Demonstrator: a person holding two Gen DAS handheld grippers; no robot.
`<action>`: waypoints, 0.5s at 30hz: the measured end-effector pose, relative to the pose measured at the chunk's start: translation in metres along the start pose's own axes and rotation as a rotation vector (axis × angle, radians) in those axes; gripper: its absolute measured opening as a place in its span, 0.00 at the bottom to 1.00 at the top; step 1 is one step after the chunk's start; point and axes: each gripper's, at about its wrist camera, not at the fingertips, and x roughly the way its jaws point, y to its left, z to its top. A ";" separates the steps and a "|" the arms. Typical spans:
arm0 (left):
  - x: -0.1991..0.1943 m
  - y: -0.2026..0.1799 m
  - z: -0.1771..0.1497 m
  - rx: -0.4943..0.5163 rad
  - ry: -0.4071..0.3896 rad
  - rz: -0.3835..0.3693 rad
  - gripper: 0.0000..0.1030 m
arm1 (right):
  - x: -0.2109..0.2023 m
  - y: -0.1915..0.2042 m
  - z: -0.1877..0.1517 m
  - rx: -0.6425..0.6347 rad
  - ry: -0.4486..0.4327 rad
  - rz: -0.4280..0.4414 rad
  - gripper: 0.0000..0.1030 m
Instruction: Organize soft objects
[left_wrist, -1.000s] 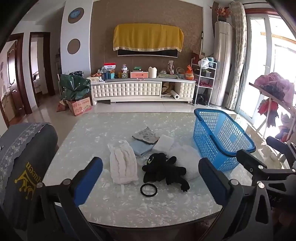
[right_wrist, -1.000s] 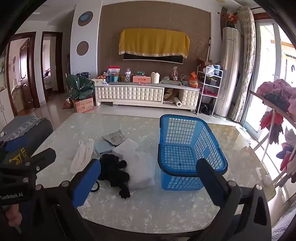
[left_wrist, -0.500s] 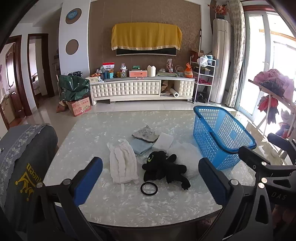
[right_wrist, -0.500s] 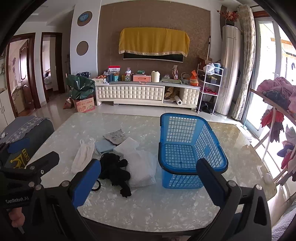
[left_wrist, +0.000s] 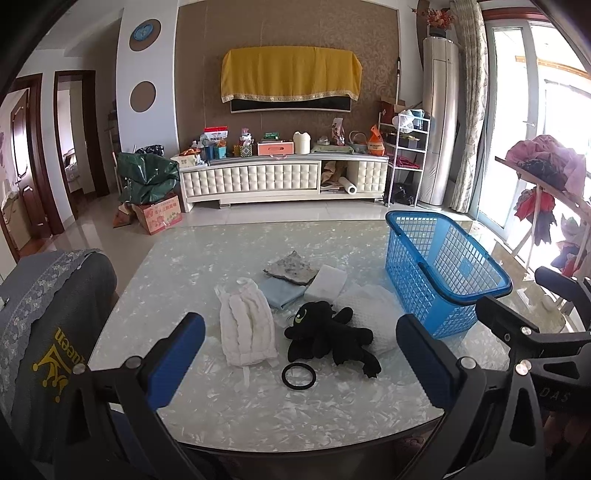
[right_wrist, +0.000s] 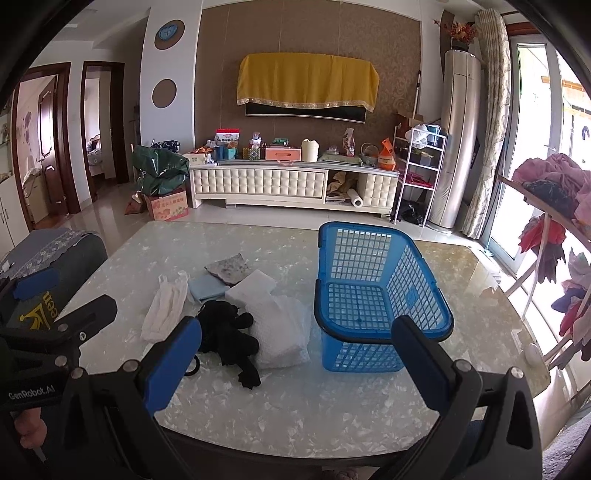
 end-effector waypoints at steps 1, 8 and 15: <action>0.000 0.001 0.001 -0.001 0.000 0.000 1.00 | 0.000 0.000 0.000 -0.001 0.001 -0.003 1.00; -0.001 -0.001 0.000 0.000 -0.001 -0.001 1.00 | -0.002 0.001 0.000 0.001 0.001 0.001 1.00; -0.003 0.000 0.000 0.002 -0.002 0.001 1.00 | -0.002 0.001 -0.001 0.001 0.002 0.004 1.00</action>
